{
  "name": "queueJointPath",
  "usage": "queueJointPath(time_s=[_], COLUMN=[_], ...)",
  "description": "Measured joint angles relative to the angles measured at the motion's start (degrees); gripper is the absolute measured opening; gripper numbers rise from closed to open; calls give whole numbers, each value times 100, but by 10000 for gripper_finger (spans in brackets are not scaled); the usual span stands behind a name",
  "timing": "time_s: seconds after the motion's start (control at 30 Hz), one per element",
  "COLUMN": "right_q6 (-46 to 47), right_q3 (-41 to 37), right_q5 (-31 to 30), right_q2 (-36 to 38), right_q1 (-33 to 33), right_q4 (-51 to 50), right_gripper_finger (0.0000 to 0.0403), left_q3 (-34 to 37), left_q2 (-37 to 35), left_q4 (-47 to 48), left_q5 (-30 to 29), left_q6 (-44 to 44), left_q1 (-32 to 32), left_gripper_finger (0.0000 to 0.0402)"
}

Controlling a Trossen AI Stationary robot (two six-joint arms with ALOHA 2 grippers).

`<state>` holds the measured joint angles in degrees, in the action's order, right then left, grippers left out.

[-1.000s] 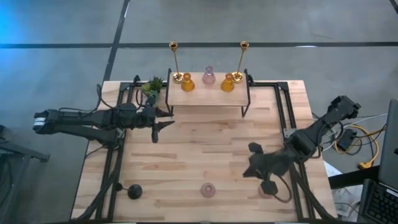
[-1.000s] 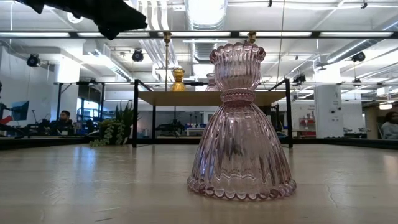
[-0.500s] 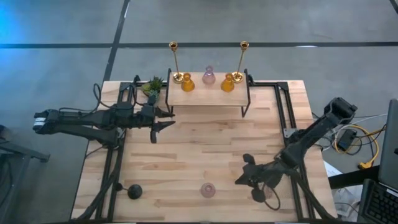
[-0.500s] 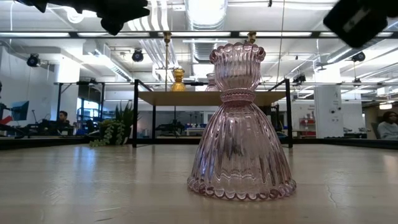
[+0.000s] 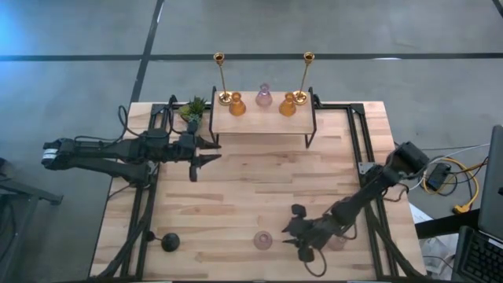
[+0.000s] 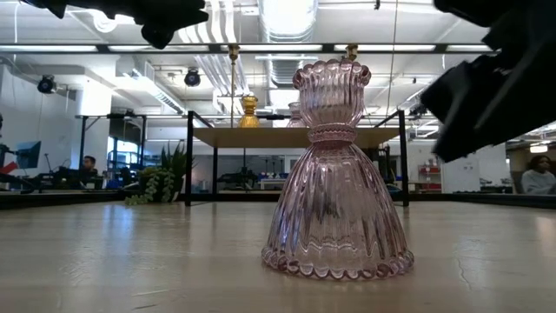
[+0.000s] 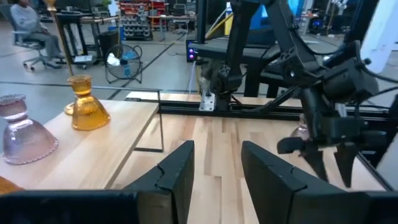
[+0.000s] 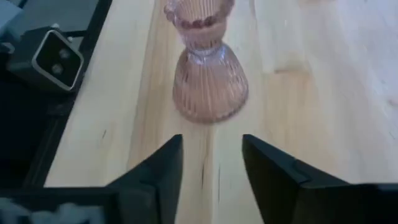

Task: Pick & Place candle stick holders
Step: Put the left pink glass candle holder on the shelf

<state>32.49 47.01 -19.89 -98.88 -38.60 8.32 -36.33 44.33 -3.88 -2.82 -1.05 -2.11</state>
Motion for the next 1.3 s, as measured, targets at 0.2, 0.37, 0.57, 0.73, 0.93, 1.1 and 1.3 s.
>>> queueJointPath(time_s=[0.2,0.37,0.57,0.73,0.93,1.1,1.3], right_q6=[-289,-572,-767,-761,-765,-772,-1131], right_q3=[538,956,1471,1724,1879,1917,1921], right_q5=[-250,-279,-276,-235,-215,-299,-300], right_q2=[-544,-914,-1231,-1523,-1633,-1593,-1567], right_q1=[86,203,321,348,367,444,587], right_q4=[-18,-51,-103,-254,-244,-289,-301], right_gripper_finger=[220,258,283,270,228,156,118], left_q3=[2,2,2,2,2,2,2], left_q2=[-2,-2,-2,-2,-2,-2,-2], left_q4=[8,41,64,92,99,99,99], left_q5=[206,207,206,266,321,331,330], left_q6=[-18,-27,-27,-37,-49,-49,-49], left_q1=[1,0,0,0,0,0,0], left_gripper_finger=[138,138,138,138,138,138,138])
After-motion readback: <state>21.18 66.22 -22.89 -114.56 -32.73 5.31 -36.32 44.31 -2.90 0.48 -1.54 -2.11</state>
